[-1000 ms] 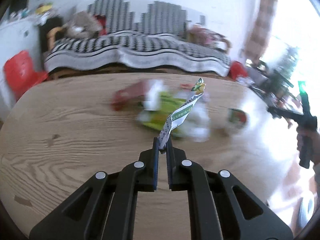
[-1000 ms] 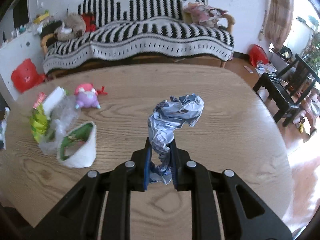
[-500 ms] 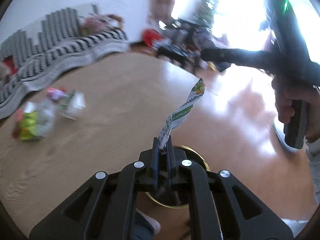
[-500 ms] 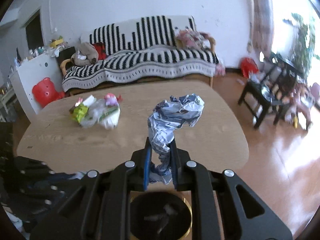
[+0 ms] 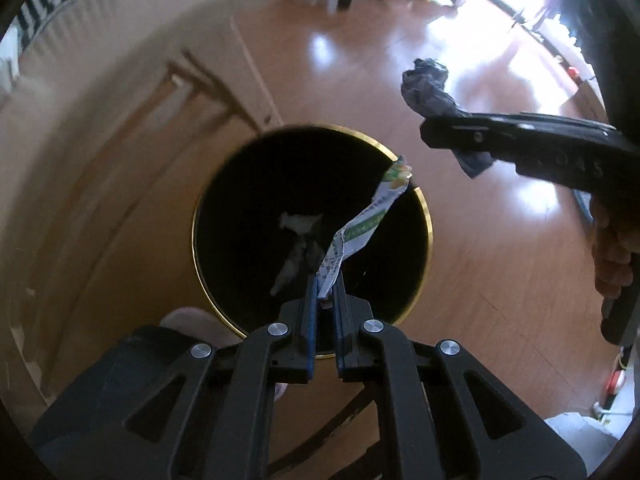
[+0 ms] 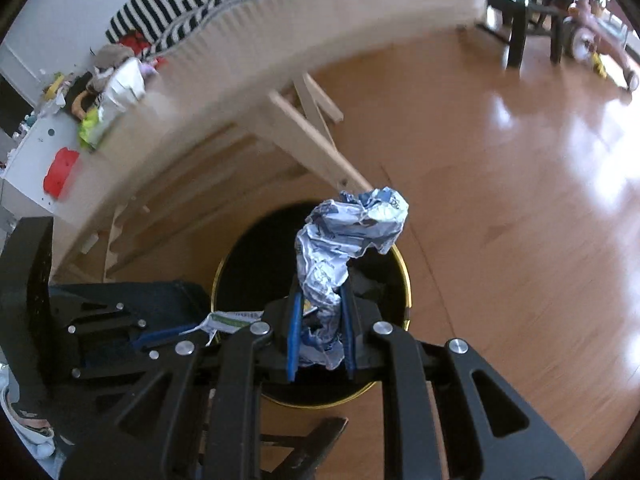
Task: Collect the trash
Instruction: 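Carry both items to the black bin and open both tools to drop them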
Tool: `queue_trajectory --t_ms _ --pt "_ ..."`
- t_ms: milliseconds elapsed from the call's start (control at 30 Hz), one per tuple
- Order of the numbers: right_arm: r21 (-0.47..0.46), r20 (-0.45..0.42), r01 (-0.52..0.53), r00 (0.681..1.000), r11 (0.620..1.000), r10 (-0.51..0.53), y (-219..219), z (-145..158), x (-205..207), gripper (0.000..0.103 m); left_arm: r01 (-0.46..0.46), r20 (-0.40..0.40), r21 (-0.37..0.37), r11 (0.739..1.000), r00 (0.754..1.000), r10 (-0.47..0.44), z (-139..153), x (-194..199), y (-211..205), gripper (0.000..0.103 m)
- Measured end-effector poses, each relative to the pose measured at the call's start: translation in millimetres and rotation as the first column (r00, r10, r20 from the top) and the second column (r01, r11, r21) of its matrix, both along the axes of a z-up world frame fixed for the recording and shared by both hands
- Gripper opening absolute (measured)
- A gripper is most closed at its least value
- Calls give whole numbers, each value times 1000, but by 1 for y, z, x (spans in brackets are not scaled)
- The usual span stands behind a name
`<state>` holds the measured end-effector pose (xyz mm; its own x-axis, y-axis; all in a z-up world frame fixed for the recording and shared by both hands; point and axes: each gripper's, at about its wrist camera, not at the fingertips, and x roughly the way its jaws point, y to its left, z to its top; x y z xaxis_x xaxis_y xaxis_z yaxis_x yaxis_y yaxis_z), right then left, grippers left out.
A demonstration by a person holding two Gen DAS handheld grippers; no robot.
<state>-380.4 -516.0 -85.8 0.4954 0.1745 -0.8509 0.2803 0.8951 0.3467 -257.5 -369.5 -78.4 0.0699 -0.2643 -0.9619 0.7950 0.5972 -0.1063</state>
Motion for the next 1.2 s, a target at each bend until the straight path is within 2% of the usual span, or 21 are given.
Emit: queue_trajectory --t_ms 233,300,333,367,400,467,533,600,667,767,833,900,967,1000,1100,1133,1200 --pt "46 -39 -26 999 999 27 10 -26 15 18 -70 -47 28 997 996 71 -24 18 -6 7" --pt "71 -43 -11 999 997 14 2 -24 24 29 -85 -29 41 996 996 86 -27 16 2 14" --pt "94 -46 -5 999 996 9 0 -25 24 61 -94 -34 50 994 995 96 -27 17 2 47" --pt "118 -35 7 999 993 -3 -3 -22 22 89 -101 -32 42 994 994 102 -25 15 4 90" --pt "122 -29 22 999 992 -18 -7 -18 19 92 -107 -20 13 994 994 107 -20 12 8 96" --pt "153 6 31 999 988 -32 -14 -6 11 92 -89 12 -43 995 996 90 -3 5 12 96" --pt "140 56 41 997 989 -49 -18 12 1 92 -67 36 -73 995 997 69 14 0 15 96" --pt "72 134 72 988 995 -81 -19 41 -11 97 -60 101 -129 990 992 73 42 -5 25 96" --pt "1 205 112 972 994 -110 -15 66 -17 97 -78 155 -177 981 982 106 71 -2 41 96" --pt "-105 267 109 961 988 -78 3 98 2 97 -141 206 -234 962 960 191 115 19 79 96" --pt "-163 262 70 965 984 -25 24 109 27 97 -185 264 -249 951 932 250 135 37 104 96" --pt "-182 255 32 967 983 16 42 112 53 97 -258 318 -264 929 886 337 152 62 140 97" --pt "-191 247 -16 967 981 63 65 117 85 97 -341 338 -276 899 841 422 158 89 177 97" --pt "-200 245 -33 966 979 82 77 120 105 97 -383 347 -277 881 816 463 160 101 193 97" --pt "-221 257 -43 961 974 101 114 133 157 97 -518 405 -270 811 703 584 163 142 240 97" --pt "-223 276 -21 958 975 83 128 141 179 97 -565 415 -275 778 661 626 161 160 257 97" --pt "-200 317 39 948 979 27 145 154 210 97 -610 390 -294 736 627 675 160 185 272 97"
